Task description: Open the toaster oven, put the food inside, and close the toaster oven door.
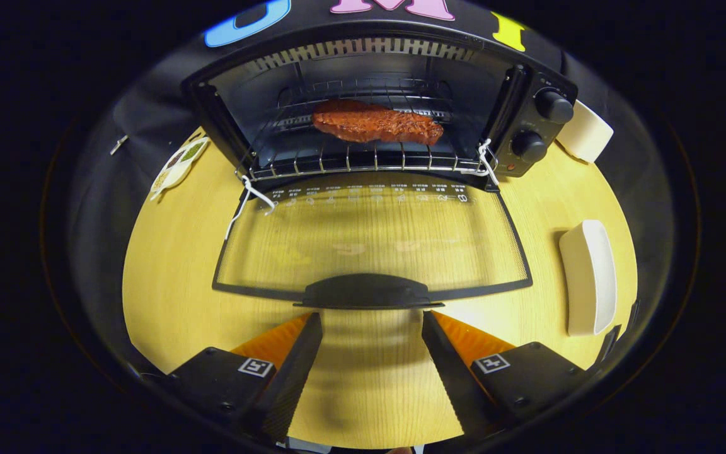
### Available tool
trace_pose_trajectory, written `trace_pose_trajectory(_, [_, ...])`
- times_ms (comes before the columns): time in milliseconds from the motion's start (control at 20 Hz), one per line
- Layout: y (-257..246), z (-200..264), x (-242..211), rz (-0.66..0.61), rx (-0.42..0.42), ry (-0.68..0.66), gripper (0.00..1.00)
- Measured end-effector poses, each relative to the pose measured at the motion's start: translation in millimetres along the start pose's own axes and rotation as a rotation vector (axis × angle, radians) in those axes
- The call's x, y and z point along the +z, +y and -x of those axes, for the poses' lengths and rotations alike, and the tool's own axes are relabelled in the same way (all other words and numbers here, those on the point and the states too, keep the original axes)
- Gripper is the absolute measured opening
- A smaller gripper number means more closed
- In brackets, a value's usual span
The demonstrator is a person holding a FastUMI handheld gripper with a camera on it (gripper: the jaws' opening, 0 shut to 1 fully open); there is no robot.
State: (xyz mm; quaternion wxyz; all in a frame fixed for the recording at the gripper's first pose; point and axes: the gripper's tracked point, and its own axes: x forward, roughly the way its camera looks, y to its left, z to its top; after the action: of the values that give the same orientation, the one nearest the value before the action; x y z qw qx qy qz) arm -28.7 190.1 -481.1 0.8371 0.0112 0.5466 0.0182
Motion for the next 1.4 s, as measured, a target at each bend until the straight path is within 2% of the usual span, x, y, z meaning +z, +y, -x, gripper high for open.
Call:
trace_pose_trajectory(200, [0,7,3,0.019,-0.014,-0.060,0.99])
trace_pose_trajectory(700, [5,68,41,0.000,0.015,-0.217,0.99])
trace_pose_trajectory(900, [6,90,86,0.082,0.002,-0.340,0.99])
trace_pose_trajectory(1150, [3,94,158,0.091,0.006,-0.421,0.99])
trace_pose_trajectory(1400, [0,105,186,0.098,0.028,-0.489,0.99])
